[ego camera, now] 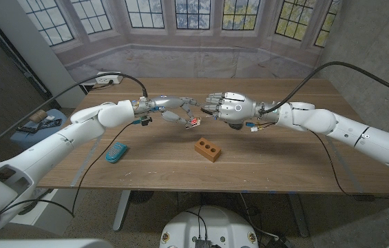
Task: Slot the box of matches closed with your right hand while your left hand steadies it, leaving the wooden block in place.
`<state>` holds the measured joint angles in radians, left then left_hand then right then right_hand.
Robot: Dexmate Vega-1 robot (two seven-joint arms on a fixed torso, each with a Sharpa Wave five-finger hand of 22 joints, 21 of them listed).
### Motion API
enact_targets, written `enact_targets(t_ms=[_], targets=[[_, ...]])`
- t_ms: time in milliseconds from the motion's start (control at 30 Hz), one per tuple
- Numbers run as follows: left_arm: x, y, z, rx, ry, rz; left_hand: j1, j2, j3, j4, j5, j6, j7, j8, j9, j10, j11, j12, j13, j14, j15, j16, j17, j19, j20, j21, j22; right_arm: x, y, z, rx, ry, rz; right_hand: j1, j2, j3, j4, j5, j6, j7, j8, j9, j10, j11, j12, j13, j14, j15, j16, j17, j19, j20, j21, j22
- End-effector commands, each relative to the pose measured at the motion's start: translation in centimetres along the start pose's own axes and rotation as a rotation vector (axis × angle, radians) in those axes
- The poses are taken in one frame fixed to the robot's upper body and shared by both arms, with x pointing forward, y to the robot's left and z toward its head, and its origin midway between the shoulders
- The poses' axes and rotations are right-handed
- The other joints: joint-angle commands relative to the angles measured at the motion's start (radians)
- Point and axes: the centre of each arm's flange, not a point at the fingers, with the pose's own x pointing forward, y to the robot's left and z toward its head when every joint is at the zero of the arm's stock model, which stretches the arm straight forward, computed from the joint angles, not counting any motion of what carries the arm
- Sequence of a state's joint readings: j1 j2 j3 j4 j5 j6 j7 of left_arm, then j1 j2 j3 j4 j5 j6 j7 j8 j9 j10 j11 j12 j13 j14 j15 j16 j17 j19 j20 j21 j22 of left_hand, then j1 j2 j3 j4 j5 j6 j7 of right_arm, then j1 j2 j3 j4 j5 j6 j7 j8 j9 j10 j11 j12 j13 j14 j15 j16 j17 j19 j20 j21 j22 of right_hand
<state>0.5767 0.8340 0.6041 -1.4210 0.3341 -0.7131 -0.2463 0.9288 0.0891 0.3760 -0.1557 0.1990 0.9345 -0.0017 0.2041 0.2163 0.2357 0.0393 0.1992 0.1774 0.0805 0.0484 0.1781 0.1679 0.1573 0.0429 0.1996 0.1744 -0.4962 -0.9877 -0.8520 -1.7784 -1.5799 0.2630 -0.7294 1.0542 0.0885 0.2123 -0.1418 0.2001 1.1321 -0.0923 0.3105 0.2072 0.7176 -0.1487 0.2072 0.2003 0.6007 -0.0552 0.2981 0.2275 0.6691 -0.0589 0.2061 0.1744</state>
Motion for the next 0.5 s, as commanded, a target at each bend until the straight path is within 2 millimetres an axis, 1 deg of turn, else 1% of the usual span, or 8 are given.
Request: enact_targets(t_ms=[33,500], targets=[[0.0,0.08,0.2,0.007,-0.006,-0.004,0.007,0.011,-0.001,-0.001,-0.002,0.005,-0.003,0.01,0.005,0.007,-0.003,-0.003,0.002,0.002,0.004,-0.001,0.001,0.002,0.005,0.001,0.004,0.28,0.07,0.09,-0.007,-0.028,0.014,0.005,0.008,-0.002,-0.002,0.005,0.003,-0.006,-0.001,0.001,0.01,0.001,-0.002,0.003,0.013,-0.168,-0.005,0.003,0.001,-0.109,0.0,0.002],[-0.06,0.49,0.16,0.015,-0.006,-0.005,0.006,0.011,-0.001,-0.002,-0.002,0.003,-0.001,0.009,0.005,0.007,-0.002,-0.003,0.002,0.002,0.004,-0.001,0.001,0.001,0.005,0.001,0.004,0.87,-0.01,0.13,-0.026,-0.046,0.022,0.007,0.008,-0.003,-0.003,0.006,0.003,-0.008,-0.002,0.001,0.012,-0.002,-0.002,0.003,0.015,-0.169,-0.007,0.003,0.0,-0.109,0.0,0.002]])
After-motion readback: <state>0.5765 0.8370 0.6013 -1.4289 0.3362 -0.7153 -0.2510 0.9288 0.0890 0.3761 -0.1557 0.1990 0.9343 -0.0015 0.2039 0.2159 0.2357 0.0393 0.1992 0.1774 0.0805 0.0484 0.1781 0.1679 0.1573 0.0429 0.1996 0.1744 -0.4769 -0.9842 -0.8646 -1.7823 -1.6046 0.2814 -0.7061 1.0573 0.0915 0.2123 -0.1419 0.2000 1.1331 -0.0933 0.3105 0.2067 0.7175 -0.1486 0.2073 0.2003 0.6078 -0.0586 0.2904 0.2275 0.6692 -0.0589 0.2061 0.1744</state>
